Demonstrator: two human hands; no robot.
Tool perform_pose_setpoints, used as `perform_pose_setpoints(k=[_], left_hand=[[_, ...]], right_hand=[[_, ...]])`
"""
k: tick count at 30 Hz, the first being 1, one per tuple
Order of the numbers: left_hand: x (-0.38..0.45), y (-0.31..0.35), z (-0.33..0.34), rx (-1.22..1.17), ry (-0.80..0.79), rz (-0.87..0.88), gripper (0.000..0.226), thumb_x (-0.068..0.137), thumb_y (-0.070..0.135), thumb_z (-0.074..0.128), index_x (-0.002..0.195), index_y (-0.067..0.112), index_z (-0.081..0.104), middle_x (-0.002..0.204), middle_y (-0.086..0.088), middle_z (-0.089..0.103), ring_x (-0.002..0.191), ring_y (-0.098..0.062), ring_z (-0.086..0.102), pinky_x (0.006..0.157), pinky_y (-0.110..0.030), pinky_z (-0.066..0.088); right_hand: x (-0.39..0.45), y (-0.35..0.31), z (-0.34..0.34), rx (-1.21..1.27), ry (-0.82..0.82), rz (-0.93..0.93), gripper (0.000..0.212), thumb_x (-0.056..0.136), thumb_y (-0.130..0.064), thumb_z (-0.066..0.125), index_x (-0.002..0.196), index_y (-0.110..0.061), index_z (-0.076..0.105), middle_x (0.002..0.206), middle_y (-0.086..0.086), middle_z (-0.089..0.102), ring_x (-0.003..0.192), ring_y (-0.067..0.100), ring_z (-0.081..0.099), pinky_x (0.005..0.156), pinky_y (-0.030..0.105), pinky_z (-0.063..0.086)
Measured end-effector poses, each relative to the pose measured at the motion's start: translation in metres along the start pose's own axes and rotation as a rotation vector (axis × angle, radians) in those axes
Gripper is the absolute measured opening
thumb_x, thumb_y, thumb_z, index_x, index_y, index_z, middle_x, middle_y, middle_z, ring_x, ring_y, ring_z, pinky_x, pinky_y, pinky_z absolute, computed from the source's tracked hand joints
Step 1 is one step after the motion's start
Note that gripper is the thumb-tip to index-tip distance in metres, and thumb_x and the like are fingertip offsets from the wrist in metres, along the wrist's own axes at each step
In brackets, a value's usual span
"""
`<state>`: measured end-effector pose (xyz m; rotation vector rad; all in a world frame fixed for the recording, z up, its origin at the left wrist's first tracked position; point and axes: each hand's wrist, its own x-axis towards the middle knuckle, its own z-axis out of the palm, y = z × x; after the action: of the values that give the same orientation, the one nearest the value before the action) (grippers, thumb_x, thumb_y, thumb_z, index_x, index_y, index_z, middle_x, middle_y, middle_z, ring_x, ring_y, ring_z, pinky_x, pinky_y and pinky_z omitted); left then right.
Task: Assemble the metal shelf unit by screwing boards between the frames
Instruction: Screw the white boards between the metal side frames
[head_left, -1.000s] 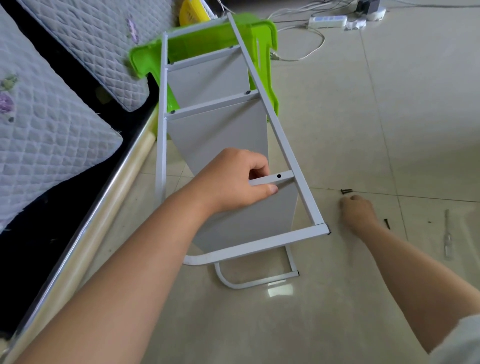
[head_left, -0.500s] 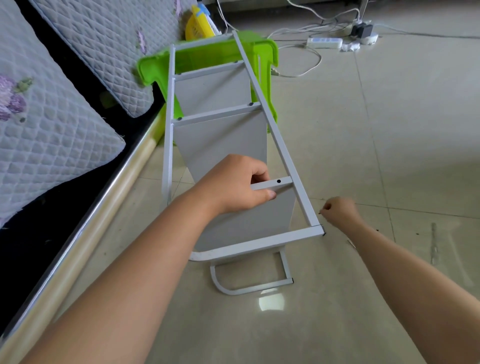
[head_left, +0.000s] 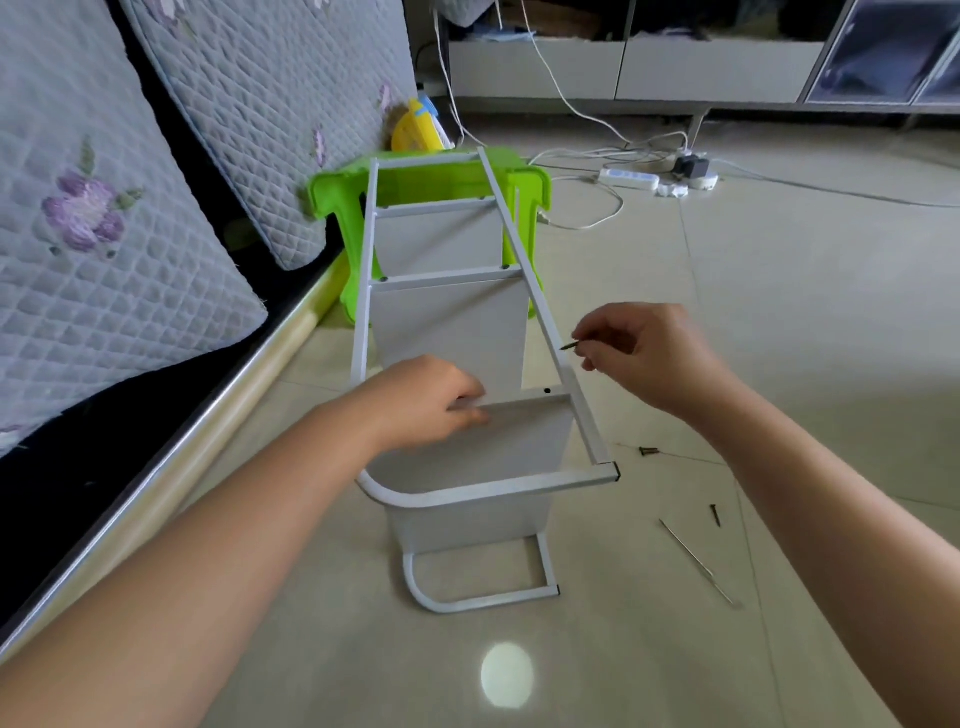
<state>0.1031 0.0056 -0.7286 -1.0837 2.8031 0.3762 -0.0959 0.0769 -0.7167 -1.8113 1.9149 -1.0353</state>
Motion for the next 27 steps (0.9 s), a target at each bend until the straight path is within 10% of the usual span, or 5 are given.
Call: perform_pose_setpoints(k=[11,19,27], left_hand=[[-0.016,-0.022,0.013,0.072,0.202,0.107,0.065,0.081,0.052,0.021,0.109,0.01,0.062,0.118,-0.003,0.062,0.137,-0.017,0.033,0.105,-0.025,0.031],[-0.019,-0.022,0.017,-0.032,0.242,0.068,0.049,0.089,0.044,0.039,0.105,0.004,0.063,0.118,-0.005,0.062,0.139,-0.012,0.028,0.101,-0.015,0.02],[-0.021,-0.025,0.019,-0.096,0.29,0.024,0.034,0.09,0.034,0.056,0.103,0.003,0.065,0.117,-0.006,0.061,0.135,-0.008,0.032,0.094,-0.015,0.027]], right_hand=[[-0.001,-0.016,0.005,-0.468,-0.274,-0.246,0.02,0.089,-0.006,0.051,0.098,-0.005,0.069,0.096,0.006,0.068,0.09,0.023,0.06,0.073,0.024,0.038],[0.003,-0.032,0.007,-0.704,-0.423,-0.195,0.024,0.092,-0.008,0.04,0.104,-0.014,0.061,0.103,0.001,0.058,0.097,0.02,0.053,0.077,0.028,0.044],[0.006,-0.047,0.018,-0.922,-0.509,-0.198,0.02,0.084,0.002,0.039,0.092,-0.009,0.055,0.088,0.002,0.044,0.078,0.021,0.042,0.046,0.019,0.023]])
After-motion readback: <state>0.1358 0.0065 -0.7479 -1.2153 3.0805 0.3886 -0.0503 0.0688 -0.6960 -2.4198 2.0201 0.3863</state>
